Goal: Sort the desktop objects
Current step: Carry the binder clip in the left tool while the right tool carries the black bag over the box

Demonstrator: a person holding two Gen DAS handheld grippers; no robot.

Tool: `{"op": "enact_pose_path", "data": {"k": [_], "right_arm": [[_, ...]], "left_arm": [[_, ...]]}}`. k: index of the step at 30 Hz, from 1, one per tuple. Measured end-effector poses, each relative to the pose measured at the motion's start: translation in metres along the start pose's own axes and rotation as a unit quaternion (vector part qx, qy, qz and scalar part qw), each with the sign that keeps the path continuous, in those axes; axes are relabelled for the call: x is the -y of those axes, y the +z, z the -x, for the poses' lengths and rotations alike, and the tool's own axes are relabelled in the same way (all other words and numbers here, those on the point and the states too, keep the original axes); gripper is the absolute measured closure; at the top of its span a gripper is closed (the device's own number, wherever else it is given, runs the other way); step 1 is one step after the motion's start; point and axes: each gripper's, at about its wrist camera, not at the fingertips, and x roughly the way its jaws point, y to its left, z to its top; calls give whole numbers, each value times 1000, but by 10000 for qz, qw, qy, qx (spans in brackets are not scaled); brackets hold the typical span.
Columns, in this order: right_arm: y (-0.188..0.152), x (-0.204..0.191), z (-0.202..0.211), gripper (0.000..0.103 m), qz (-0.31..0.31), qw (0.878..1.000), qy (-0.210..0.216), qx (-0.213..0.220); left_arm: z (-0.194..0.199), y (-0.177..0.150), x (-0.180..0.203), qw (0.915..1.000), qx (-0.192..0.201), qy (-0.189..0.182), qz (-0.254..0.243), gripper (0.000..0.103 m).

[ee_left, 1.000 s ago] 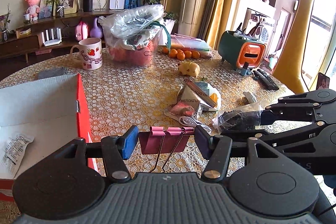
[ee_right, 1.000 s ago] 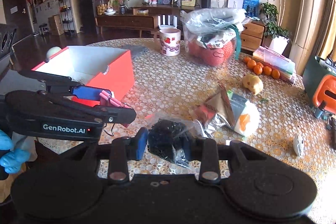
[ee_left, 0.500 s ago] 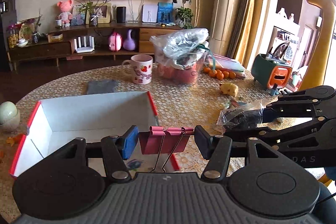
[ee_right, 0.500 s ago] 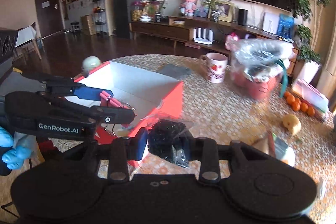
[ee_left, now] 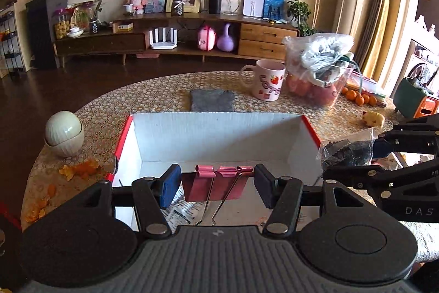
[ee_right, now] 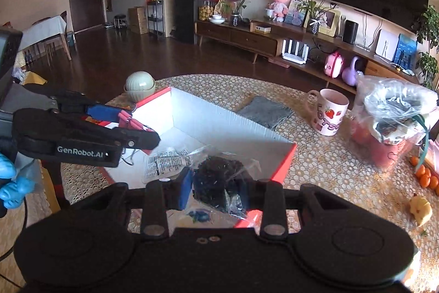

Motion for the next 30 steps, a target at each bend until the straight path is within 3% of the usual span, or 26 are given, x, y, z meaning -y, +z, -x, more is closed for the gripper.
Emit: {"op": "enact_pose_path", "data": {"k": [9, 14, 25, 30], "right_arm": [[2, -13, -66, 69, -38, 9988, -2, -498], [-2, -21, -92, 69, 17, 9967, -1, -811], [-7, -29, -111, 67, 106, 9939, -16, -1101], [-7, -28, -107, 57, 126, 9944, 43, -1048]], "left_arm": [[-47, -4, -26, 9985, -392, 371, -26, 45], [-69, -7, -30, 9973, -627, 374, -29, 45], [-98, -14, -31, 9924, -1151, 420, -66, 45], [-99, -14, -31, 9915, -1218, 462, -42, 45]]}}
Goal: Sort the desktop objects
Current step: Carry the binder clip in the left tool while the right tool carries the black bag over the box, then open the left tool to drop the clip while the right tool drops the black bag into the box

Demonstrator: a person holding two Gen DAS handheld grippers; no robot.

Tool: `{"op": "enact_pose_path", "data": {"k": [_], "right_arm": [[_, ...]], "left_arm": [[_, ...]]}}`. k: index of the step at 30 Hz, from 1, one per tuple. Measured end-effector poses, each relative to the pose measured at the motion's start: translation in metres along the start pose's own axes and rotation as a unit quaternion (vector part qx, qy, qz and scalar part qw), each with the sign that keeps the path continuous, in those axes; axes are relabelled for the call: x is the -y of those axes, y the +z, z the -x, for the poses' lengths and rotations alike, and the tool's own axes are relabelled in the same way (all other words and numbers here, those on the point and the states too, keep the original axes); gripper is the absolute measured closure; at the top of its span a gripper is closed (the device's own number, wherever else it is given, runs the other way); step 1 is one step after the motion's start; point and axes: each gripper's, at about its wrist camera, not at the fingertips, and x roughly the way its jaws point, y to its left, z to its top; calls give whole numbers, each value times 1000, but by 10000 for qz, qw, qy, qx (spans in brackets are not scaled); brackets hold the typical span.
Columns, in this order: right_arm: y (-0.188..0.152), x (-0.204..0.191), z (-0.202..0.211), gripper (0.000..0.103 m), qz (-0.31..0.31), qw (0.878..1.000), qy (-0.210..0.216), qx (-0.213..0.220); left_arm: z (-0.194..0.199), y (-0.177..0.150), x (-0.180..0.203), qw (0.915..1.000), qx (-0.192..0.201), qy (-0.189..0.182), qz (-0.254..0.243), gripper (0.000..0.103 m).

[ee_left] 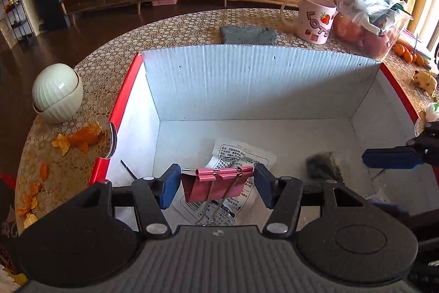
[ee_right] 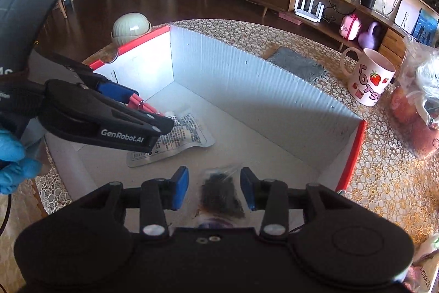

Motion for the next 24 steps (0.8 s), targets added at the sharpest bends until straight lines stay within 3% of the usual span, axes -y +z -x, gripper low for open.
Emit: {"op": "enact_pose_path", "data": {"k": [2, 6, 8, 10, 24], "right_arm": [[-1, 1, 2, 48, -3, 10000, 38, 26], [-6, 3, 14, 46, -21, 9998, 103, 152], [-8, 5, 21, 43, -50, 9996, 170, 218], [-10, 7, 29, 35, -78, 9992, 241, 319], [-32, 25, 89, 29, -333, 9949, 495, 811]], "left_arm": [[1, 0, 1, 10000, 21, 44, -14, 45], [8, 1, 8, 9997, 144, 166, -139, 42], [11, 2, 8, 9996, 192, 142, -140, 28], [13, 2, 11, 9996, 218, 117, -167, 27], [62, -11, 37, 9978, 611, -219, -166, 24]]}}
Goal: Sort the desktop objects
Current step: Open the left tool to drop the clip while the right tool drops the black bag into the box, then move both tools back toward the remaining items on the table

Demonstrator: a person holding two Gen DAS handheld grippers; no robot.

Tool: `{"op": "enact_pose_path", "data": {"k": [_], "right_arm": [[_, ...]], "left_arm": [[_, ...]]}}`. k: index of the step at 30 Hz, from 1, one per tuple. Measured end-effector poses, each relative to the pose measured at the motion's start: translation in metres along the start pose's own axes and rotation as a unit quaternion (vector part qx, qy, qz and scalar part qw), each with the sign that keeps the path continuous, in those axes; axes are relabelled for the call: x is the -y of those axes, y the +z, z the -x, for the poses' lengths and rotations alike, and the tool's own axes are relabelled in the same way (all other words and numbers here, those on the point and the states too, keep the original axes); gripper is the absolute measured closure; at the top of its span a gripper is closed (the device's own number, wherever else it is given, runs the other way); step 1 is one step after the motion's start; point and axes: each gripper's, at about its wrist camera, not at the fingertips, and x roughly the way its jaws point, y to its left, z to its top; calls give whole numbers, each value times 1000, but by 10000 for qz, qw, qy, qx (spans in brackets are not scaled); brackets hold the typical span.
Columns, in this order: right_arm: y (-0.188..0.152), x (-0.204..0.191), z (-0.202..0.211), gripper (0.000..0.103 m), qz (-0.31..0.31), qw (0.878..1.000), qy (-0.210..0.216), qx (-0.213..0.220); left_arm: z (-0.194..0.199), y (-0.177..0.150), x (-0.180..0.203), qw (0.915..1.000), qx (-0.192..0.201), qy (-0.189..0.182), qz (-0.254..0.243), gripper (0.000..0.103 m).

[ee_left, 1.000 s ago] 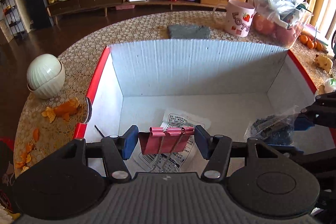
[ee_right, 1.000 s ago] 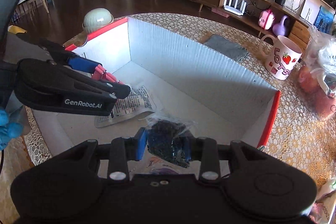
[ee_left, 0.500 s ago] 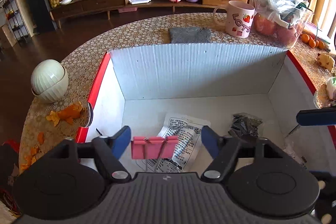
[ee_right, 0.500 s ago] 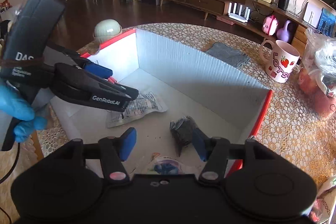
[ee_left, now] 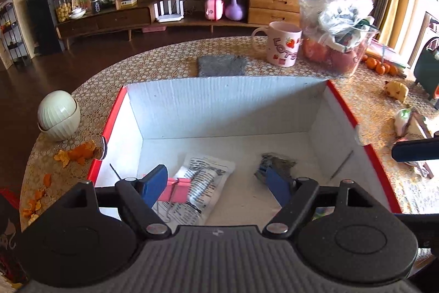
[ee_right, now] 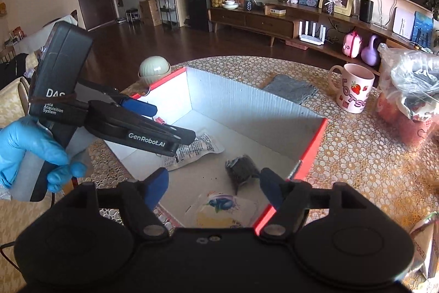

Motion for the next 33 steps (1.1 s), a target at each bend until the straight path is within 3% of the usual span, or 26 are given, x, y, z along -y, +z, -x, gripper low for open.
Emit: {"op": "enact_pose_path", "data": {"k": [3, 17, 27, 33], "right_arm": [[-4, 2, 12, 25, -49, 10000, -15, 81], [-41, 26, 80, 21, -372, 9980, -286, 417], [-84, 56, 115, 18, -717, 9938, -731, 443], [-109, 80, 136, 18, -895, 9901, -1001, 415]], "left_arm": [[13, -1, 10, 9999, 109, -125, -4, 24], [60, -6, 74, 9975, 456, -528, -125, 24], [70, -19, 138, 9919, 534, -985, -591, 24], [68, -29, 180, 9862, 512, -1348, -819, 18]]}}
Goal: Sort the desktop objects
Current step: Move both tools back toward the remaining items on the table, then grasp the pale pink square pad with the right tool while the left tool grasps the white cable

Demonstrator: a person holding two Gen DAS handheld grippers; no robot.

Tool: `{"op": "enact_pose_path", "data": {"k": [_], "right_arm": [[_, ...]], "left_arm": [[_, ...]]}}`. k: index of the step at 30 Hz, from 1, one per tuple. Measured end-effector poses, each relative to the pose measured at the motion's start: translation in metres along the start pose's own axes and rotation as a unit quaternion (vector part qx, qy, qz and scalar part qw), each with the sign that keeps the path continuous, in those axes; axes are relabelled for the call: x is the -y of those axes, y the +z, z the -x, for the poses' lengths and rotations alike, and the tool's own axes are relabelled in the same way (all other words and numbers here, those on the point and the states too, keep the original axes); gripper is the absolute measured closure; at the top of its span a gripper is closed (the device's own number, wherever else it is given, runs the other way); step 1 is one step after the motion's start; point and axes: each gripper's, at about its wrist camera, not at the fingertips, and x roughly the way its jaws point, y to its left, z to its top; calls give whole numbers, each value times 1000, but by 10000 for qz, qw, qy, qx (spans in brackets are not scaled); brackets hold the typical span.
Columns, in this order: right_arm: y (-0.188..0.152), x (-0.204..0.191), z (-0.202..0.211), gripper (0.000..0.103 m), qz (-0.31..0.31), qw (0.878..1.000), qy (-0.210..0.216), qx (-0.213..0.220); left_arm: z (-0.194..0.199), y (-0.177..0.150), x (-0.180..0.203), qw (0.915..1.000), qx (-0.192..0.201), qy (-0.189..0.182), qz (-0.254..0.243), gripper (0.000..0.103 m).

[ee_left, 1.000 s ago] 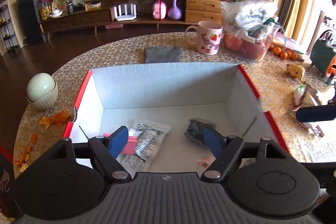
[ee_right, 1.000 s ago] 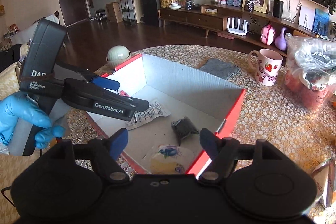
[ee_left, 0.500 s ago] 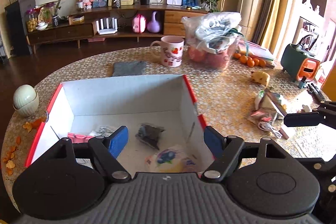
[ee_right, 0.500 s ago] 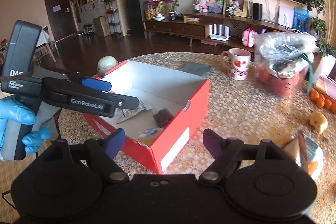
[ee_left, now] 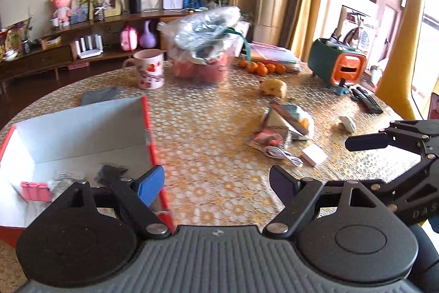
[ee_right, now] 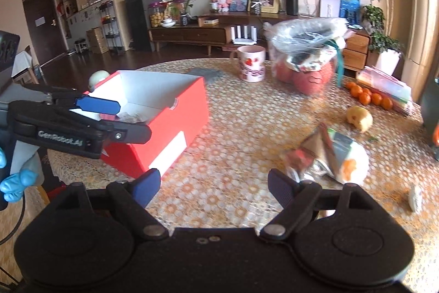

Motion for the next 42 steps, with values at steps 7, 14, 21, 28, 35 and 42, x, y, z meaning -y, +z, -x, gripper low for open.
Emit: {"op": "enact_pose_path", "data": {"k": [7, 14, 21, 28, 35, 42], "right_arm": [[-22, 39, 10, 18, -201, 9989, -413, -132], [-37, 70, 5, 18, -285, 9964, -749, -268], [-50, 100, -15, 21, -438, 9927, -1022, -476], [-56, 124, -40, 26, -592, 9893, -1129, -709], [-55, 140, -65, 34, -552, 9877, -1167, -887], [-49, 149, -87, 40, -492, 9870, -1136, -1029]], "left_arm": [[-25, -6, 38, 9994, -111, -254, -228, 0], [-48, -10, 59, 9981, -142, -440, -418, 0], [-84, -13, 73, 9959, -259, -630, -602, 0], [-117, -13, 84, 9923, -249, -773, -937, 0], [-149, -13, 90, 9886, -265, -877, -1198, 0], [-178, -14, 93, 9866, -347, -817, -1370, 0]]}}
